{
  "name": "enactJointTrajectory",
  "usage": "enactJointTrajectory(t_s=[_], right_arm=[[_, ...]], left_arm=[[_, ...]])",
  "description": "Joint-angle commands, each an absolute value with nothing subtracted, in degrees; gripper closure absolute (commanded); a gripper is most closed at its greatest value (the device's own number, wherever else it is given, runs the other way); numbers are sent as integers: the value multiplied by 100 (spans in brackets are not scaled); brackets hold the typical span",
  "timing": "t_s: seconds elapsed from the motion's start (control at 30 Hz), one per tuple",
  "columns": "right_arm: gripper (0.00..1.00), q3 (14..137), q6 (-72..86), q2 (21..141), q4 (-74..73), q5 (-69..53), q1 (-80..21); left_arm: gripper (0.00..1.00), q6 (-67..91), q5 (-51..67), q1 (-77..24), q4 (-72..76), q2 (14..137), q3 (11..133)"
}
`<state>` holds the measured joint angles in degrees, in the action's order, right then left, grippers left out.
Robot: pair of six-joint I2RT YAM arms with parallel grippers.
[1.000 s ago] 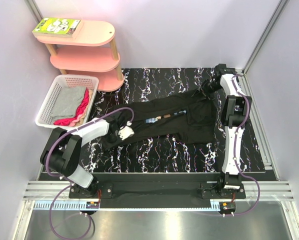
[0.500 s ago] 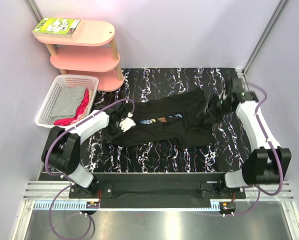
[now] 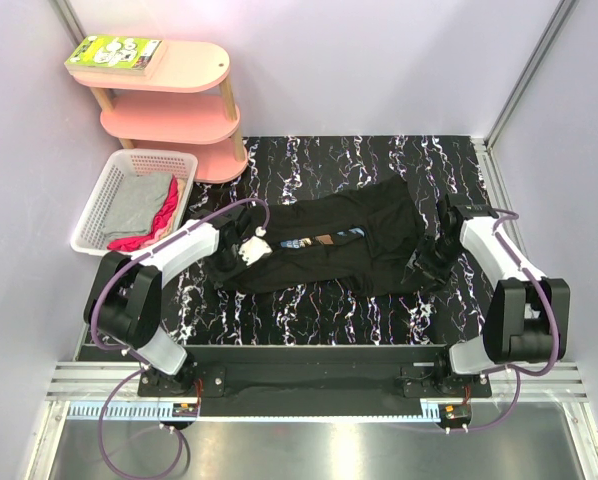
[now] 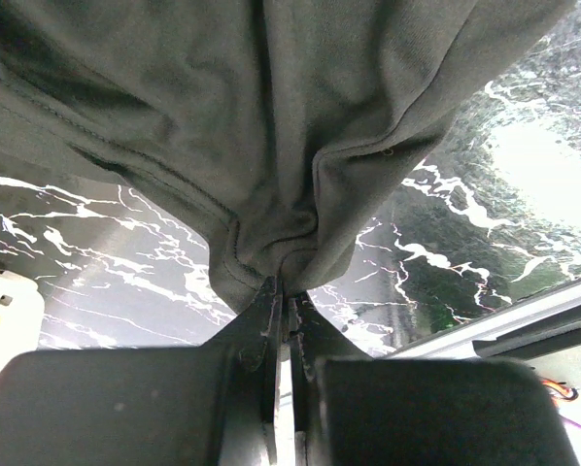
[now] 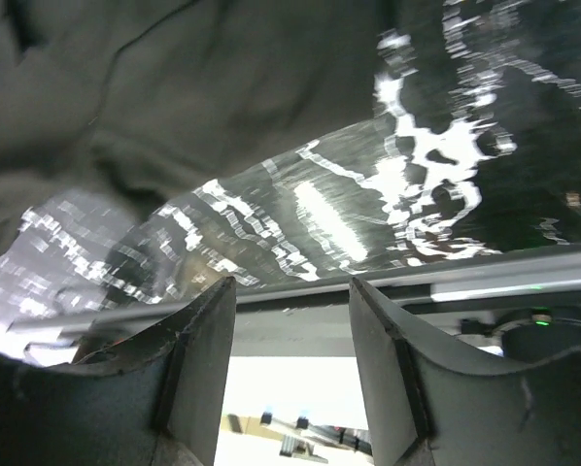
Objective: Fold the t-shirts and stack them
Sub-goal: Grap the side of the flattened tshirt closest away from the robot with both arms
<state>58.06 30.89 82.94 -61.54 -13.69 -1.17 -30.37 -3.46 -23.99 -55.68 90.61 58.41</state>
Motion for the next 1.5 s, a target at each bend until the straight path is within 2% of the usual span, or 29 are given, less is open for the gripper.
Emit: enactJointTrajectory(t_s=[0.0, 0.23, 0.8, 0.87, 1.0, 1.1, 1.13, 1.3, 1.47], right_arm=[[42, 6213, 3120, 8393, -6407, -467, -106], [39, 6513, 3094, 9043, -6249, -272, -97], [42, 5862, 3199, 9729, -5353, -378, -35], [46, 5854, 3182, 9764, -5256, -378, -35], [67, 5854, 3182, 9835, -5177, -369, -26], [75, 5871, 3112, 9844, -5142, -343, -35], [81, 5862, 3111, 9826, -5142, -351, -35], [99, 5705, 3059, 9554, -5185, -562, -26], [100, 5450, 2980, 8967, -5501, -896, -35]], left_arm=[[96, -3006, -202, -2373, -5607, 8886, 5889], [96, -2936, -202, -2373, -5607, 8780, 5836], [96, -2900, -228, -2373, -5607, 8719, 5836], [96, -2892, -229, -2373, -5607, 8728, 5836], [96, -2900, -264, -2373, -5616, 8719, 5854], [96, -2900, -264, -2373, -5634, 8701, 5880], [96, -2892, -272, -2373, -5634, 8701, 5871], [96, -2900, -281, -2373, -5634, 8692, 5836], [97, -2892, -272, -2373, -5660, 8649, 5818]])
